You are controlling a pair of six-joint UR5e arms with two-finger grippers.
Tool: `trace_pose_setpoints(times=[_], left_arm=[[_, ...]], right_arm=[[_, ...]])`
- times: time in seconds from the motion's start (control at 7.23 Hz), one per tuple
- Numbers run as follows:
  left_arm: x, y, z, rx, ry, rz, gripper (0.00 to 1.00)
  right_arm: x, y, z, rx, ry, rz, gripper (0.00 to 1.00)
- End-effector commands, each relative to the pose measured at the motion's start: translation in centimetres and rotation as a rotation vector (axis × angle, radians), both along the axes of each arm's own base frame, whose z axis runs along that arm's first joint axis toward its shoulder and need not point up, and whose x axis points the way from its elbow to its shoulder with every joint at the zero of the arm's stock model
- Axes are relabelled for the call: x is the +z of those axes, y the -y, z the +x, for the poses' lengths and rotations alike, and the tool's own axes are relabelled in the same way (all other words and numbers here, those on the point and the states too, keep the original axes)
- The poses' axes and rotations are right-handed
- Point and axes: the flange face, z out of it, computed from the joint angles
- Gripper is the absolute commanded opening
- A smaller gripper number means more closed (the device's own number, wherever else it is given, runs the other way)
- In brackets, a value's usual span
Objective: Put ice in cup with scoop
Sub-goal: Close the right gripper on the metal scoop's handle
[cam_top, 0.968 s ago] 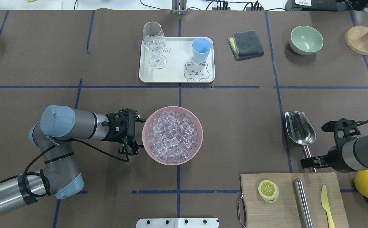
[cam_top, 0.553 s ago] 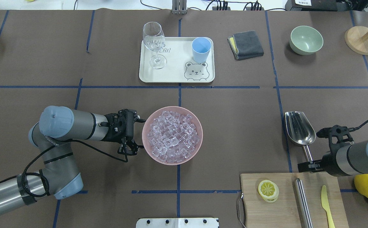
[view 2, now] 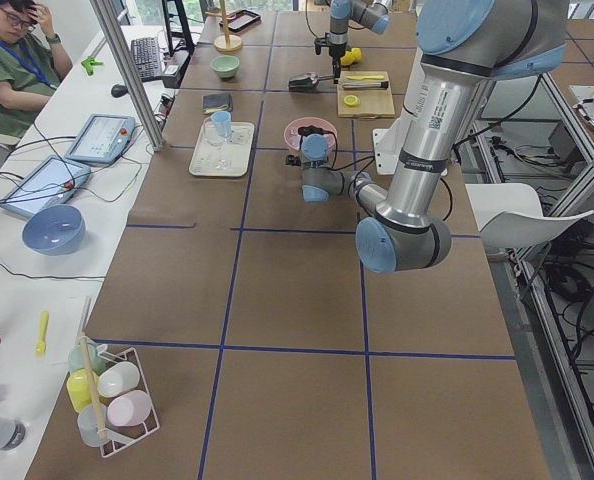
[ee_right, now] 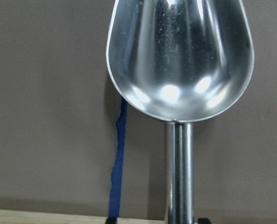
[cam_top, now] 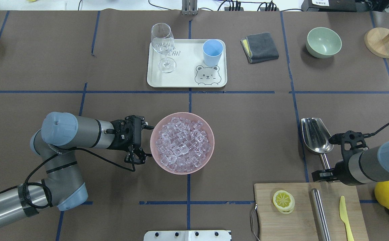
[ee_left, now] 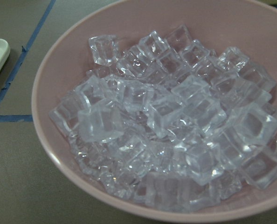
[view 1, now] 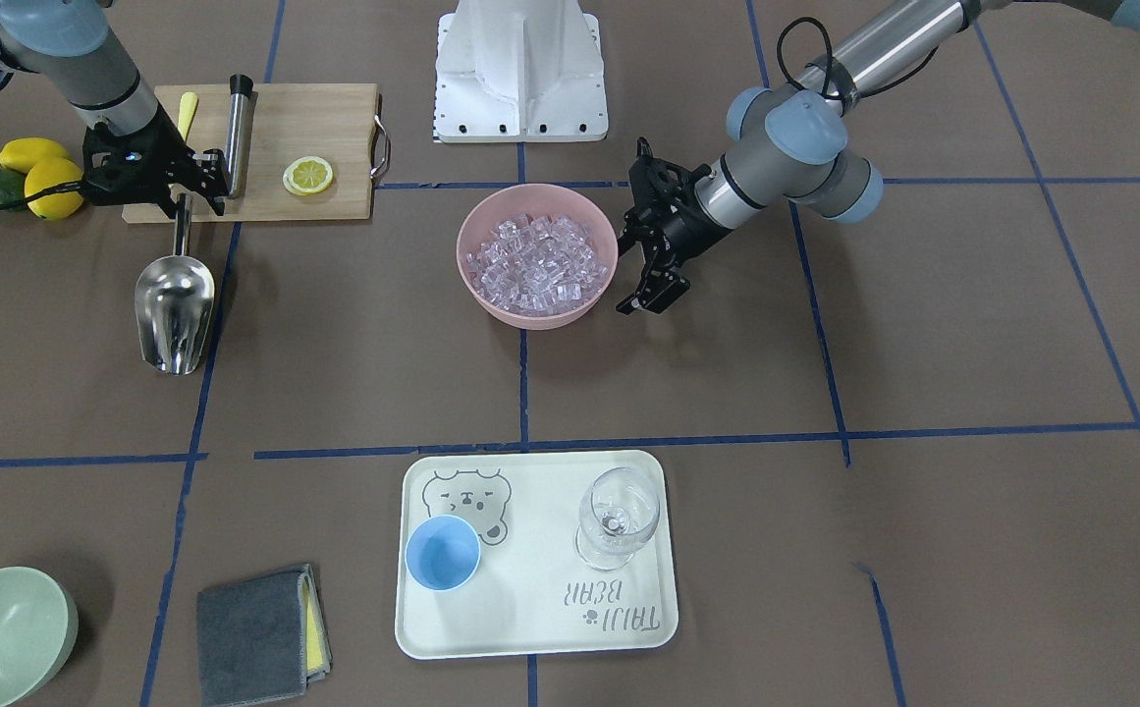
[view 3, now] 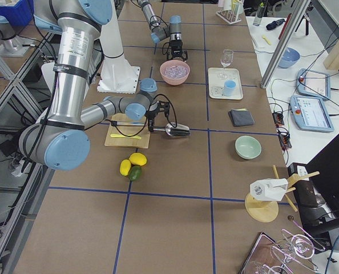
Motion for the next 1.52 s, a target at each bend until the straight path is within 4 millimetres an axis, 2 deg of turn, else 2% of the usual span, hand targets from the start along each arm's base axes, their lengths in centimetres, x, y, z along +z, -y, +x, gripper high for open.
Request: trace_pose_setpoints(times=[0.0,0.41,0.69,1.11,1.38], left_arm=[[-0.1,0.0,0.0,0.0,-0.001,0.001,0.99],[0.0,0.0,-0.1,0.0,0.0,0.0,0.99],[0.0,0.0,-0.1,0.0,0.0,0.0,0.99],[0.0,0.0,-0.1,0.0,0.0,0.0,0.99],[0.0,0.0,-0.1,0.0,0.0,0.0,0.99]], right_arm=[[0.4,0.1,0.2,-0.001,-0.013,-0.001,0.58],[0.8,0.0,0.4,-0.002,-0.026,-0.006,0.46],[0.8,0.2,0.6,0.005,-0.024,-0.006,0.0],[-0.2,1.5,1.9,0.038,-0.013,0.007,0.0],[-3.1,1.7,3.4,-0.031,-0.004,0.09,0.0]])
